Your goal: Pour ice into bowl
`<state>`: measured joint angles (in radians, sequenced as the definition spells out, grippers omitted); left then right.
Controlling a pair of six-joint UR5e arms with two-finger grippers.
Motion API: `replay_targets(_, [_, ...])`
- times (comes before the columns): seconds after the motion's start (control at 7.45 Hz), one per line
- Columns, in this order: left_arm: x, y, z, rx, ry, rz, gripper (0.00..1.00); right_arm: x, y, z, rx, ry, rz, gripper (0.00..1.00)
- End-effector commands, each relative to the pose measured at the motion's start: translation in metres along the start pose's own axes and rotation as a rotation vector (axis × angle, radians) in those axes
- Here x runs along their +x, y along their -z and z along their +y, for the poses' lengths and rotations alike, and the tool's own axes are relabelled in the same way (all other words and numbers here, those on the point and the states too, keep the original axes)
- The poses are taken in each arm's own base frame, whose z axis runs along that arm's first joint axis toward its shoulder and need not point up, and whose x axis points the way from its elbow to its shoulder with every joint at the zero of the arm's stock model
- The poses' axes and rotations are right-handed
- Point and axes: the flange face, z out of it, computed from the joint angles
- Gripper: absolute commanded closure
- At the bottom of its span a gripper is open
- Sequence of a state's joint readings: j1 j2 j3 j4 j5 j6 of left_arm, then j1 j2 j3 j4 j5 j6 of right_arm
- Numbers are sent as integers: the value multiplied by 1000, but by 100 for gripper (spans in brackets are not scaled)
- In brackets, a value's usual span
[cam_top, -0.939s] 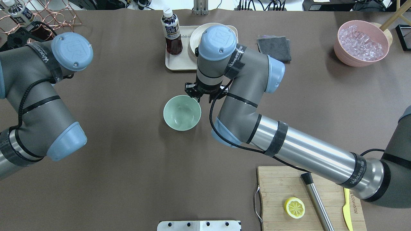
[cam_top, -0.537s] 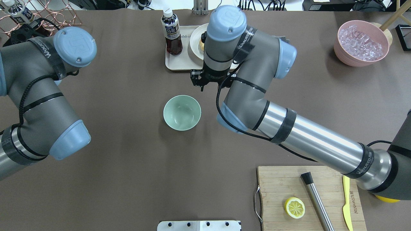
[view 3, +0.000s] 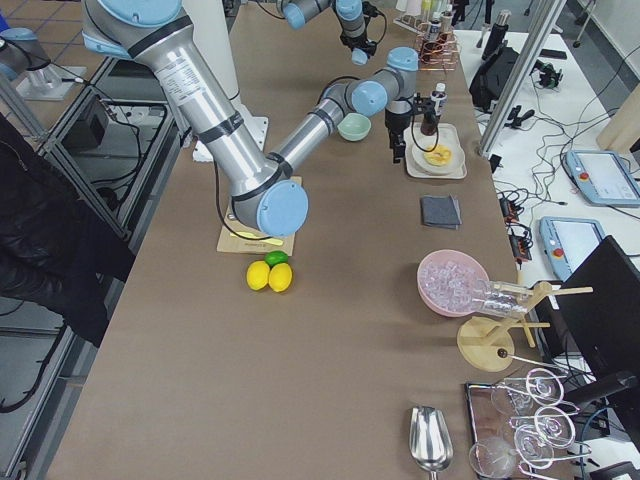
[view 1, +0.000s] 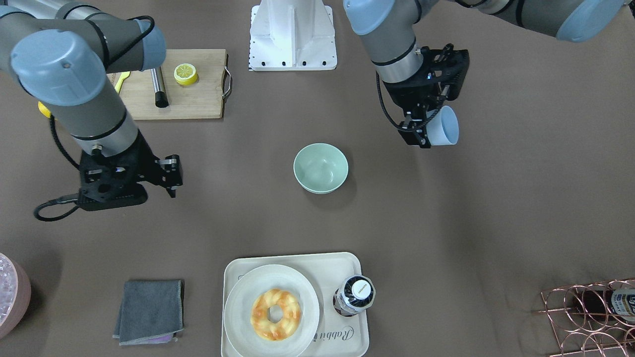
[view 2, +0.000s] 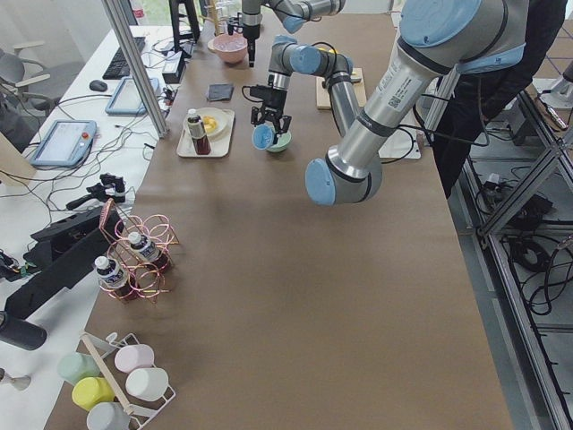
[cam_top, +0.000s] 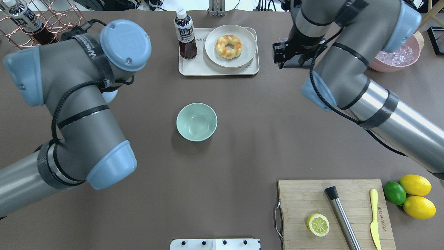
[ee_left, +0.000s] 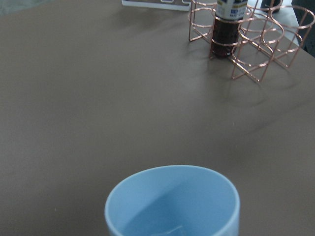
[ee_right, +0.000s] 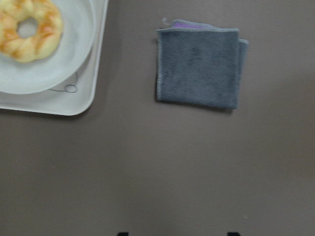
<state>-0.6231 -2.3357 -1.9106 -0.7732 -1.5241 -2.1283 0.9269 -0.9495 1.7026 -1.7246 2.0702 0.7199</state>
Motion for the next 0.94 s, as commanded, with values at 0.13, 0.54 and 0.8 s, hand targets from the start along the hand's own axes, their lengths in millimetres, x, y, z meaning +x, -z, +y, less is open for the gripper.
replay_targets(0.13, [-27,55,119,-131,-40,63,45,143,-2,21,26,-93,66,1])
replay_targets(0.54, [-14,61,185,-224,-18,127,46,270,-16,30,-15,-63,43,1])
replay_targets(0.8, [1,55,202,-235,-12,137,45,368,-35,29,-32,-25,-31,1])
